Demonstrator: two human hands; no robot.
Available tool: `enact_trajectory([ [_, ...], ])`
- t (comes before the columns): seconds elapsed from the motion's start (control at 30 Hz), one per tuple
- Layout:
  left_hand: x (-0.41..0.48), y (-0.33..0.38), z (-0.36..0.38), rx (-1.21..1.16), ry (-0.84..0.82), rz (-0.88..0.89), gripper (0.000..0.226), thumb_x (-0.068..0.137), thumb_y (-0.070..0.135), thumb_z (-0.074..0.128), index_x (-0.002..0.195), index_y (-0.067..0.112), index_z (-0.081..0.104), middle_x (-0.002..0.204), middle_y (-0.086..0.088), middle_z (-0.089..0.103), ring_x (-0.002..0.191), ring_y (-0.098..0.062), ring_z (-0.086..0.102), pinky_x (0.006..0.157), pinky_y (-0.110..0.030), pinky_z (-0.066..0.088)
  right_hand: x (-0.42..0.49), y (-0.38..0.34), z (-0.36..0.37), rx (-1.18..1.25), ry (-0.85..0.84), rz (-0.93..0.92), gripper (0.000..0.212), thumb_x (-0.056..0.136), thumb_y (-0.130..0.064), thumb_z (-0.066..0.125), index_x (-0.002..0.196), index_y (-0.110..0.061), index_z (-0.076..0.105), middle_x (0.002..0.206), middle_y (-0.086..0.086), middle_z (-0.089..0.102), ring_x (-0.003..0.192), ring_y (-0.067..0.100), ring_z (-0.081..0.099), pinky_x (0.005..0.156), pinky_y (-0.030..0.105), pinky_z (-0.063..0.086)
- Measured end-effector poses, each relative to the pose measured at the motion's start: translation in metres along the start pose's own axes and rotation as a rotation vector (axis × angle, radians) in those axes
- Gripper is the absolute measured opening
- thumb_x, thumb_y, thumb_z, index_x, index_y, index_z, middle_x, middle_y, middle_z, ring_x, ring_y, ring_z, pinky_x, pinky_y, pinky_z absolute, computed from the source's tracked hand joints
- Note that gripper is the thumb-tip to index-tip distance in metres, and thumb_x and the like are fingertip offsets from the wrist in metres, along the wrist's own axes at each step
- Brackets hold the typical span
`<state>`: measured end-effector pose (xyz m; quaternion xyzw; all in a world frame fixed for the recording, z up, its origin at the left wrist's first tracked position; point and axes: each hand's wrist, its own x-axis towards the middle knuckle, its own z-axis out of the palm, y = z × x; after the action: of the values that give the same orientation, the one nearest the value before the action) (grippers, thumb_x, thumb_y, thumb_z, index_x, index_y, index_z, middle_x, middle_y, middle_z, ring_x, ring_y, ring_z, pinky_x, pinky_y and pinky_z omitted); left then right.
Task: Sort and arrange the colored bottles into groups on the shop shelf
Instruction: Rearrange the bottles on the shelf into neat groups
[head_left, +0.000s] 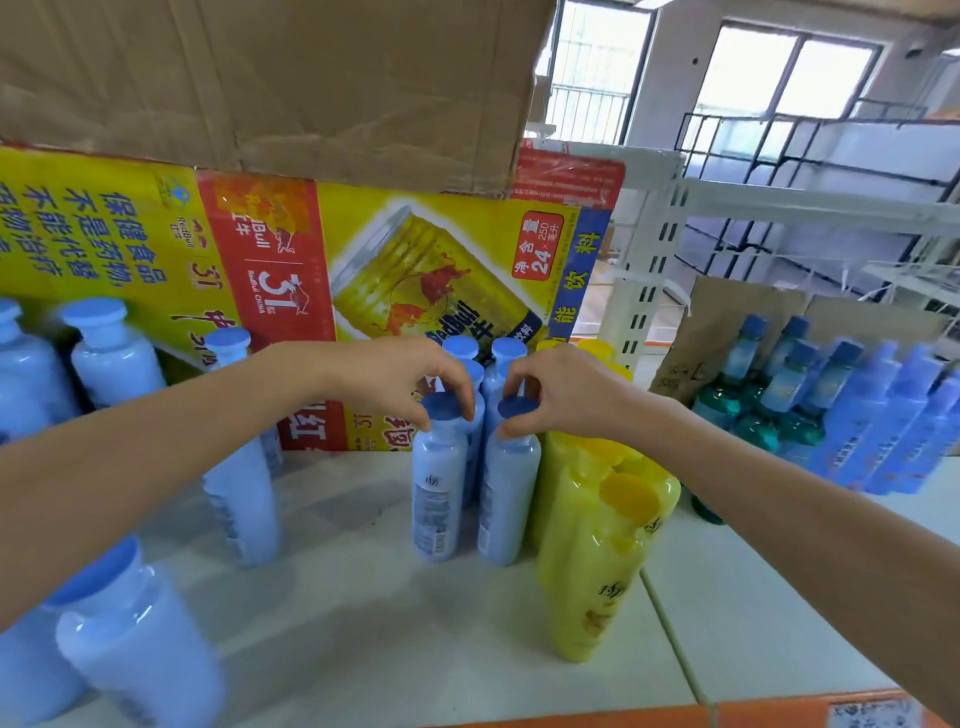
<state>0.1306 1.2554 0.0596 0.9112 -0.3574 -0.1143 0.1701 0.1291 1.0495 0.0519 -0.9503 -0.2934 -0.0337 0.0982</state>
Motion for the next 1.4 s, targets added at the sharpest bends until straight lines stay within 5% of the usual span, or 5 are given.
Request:
enact_trajectory([
  [0.33,0.003,0.002,0.011,0.224,0.179,-0.140,0.037,0.071,0.051,0.070,0.096,0.027,0.057,0.098,0.005,0.055,0.088,-0.012,0.054,0.079,-0.032,0.048,-0.005,0.001,-0.004,-0.020,-0.100,-0.041,0.044,0.070,-0.054,0.071,0.098,-0.021,0.061,0.087,-0.005,0.058,0.079,0.012,0.052,0.070,0.027,0.044],
  [0.57,-0.004,0.009,0.008,0.166,0.112,-0.120,0.034,0.076,0.034,0.071,0.107,0.023,0.060,0.092,0.016,0.051,0.094,-0.010,0.054,0.081,-0.024,0.045,-0.005,0.007,-0.013,-0.025,-0.218,-0.146,0.040,0.073,-0.029,0.076,0.111,-0.026,0.063,0.106,-0.005,0.062,0.088,0.008,0.054,0.082,0.027,0.048],
  [0.9,-0.013,0.006,0.005,-0.093,0.040,-0.047,0.039,0.076,0.004,0.069,0.097,0.035,0.060,0.111,0.001,0.057,0.105,-0.007,0.054,0.092,-0.032,0.048,-0.001,-0.006,-0.001,-0.076,-0.032,-0.078,0.037,0.073,-0.042,0.072,0.098,-0.016,0.065,0.079,-0.005,0.055,0.073,0.012,0.048,0.057,0.016,0.033],
  [1.2,-0.007,0.011,0.009,0.181,0.210,-0.182,0.038,0.073,0.043,0.071,0.101,0.020,0.061,0.100,0.004,0.060,0.084,-0.008,0.055,0.076,-0.025,0.048,0.000,-0.008,-0.006,-0.002,-0.169,-0.117,0.045,0.071,-0.041,0.075,0.109,-0.023,0.061,0.097,-0.005,0.058,0.084,0.010,0.053,0.074,0.026,0.045],
  [1.4,-0.010,0.013,0.008,0.142,0.167,-0.156,0.034,0.076,0.036,0.072,0.105,0.020,0.063,0.103,0.007,0.062,0.084,-0.005,0.055,0.068,-0.009,0.042,-0.002,-0.007,-0.006,-0.070,-0.113,-0.131,0.038,0.072,-0.033,0.074,0.107,-0.022,0.065,0.093,-0.004,0.063,0.085,0.012,0.057,0.075,0.028,0.046],
])
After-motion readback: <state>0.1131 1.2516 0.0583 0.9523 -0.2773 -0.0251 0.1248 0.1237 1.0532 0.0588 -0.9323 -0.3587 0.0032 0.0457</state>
